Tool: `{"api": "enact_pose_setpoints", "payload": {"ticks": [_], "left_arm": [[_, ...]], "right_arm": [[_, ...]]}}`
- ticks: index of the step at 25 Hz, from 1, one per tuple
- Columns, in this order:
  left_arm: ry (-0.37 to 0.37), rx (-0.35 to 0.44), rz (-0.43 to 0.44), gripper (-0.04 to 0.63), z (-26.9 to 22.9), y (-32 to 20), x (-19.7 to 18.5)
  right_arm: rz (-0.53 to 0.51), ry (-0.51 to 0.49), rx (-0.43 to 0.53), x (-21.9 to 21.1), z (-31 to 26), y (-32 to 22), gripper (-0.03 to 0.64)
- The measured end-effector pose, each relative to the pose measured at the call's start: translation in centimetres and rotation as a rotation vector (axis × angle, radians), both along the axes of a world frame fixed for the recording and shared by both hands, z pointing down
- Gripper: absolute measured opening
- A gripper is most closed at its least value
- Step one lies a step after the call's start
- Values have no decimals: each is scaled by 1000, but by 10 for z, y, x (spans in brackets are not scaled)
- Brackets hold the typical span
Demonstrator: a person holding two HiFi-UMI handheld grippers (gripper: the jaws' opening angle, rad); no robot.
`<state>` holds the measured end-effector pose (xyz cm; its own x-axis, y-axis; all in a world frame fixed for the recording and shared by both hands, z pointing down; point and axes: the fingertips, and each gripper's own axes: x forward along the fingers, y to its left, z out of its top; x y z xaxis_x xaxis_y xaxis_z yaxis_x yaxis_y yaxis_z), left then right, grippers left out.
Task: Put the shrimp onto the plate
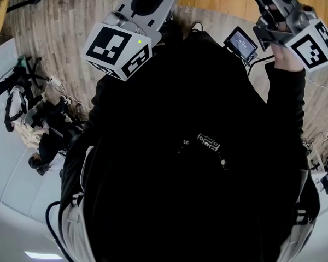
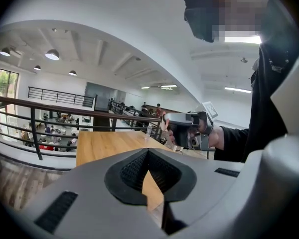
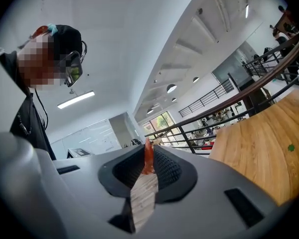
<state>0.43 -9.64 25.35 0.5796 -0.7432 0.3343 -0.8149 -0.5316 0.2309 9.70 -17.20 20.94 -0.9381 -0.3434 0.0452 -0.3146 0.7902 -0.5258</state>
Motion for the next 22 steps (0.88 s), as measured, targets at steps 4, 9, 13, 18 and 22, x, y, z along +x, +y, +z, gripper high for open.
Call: {"api": "enact_pose_setpoints", "payload": {"ticks": [4,9,13,18,22], "left_arm": [[19,37,42,6,-7,-14,-6],[40,88,97,6,-11,-53,-16],[55,119,139,6,-19,-87,-41],[54,130,178,6,-23,-102,-51],[68,114,220,6,-5,-127,-76]], "right_arm": [[36,15,17,-6,-7,-3,66],[112,29,16,-4,-5,-27,66],[159,46,41,-27,-16,-50,66],[194,66,57,-40,-25,-52,66],[227,91,41,-67,-12,-74,66]]}}
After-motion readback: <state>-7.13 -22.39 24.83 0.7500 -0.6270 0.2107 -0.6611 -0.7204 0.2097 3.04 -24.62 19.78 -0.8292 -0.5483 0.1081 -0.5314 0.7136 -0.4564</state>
